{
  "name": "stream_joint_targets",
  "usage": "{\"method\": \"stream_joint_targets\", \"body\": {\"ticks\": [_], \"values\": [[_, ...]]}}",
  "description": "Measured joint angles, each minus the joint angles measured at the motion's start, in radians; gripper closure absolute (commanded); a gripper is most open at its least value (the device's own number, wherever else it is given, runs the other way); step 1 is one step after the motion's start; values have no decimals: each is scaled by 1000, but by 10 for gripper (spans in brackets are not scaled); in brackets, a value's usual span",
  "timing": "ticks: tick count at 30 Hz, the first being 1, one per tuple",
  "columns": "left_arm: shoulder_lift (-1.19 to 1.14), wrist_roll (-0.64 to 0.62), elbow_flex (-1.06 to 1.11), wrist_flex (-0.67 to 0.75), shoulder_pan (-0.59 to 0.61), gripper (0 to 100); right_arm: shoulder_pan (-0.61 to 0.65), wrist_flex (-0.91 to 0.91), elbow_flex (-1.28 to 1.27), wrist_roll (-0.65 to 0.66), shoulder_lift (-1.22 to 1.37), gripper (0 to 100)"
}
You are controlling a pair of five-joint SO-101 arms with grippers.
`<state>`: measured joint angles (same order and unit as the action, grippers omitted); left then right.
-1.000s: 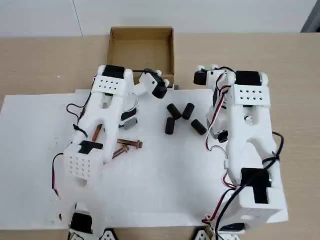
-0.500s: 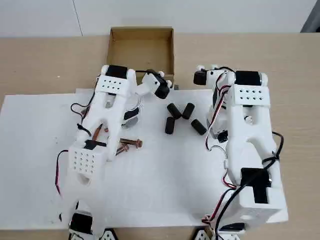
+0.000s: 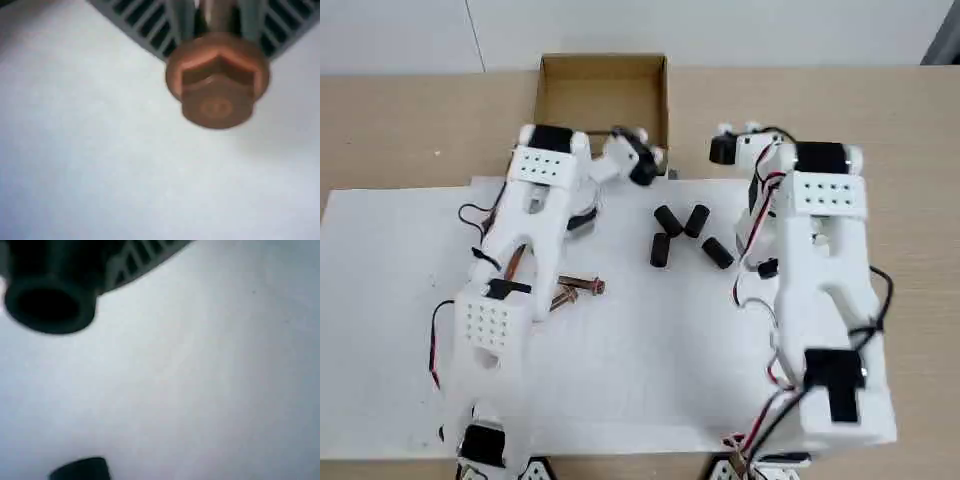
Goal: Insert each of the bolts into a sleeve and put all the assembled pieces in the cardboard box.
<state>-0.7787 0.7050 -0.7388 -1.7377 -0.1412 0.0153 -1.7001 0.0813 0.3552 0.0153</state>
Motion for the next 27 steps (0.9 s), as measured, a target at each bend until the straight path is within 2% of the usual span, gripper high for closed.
{"method": "stream_joint_targets", "body": {"ticks": [4,11,18,23,27], "values": [[112,-8,14,2,-32,995,0,-5,-8,-2,-132,995],[287,-318,54,-3,-63,995,0,-6,-169,-55,-356,995],[460,-359,54,-6,-64,995,0,-6,-354,-77,-591,995],[605,-437,68,-6,-80,995,-2,-8,-437,-195,-764,995],[735,-499,163,-8,-98,995,17,26,-499,-273,-898,995]]}}
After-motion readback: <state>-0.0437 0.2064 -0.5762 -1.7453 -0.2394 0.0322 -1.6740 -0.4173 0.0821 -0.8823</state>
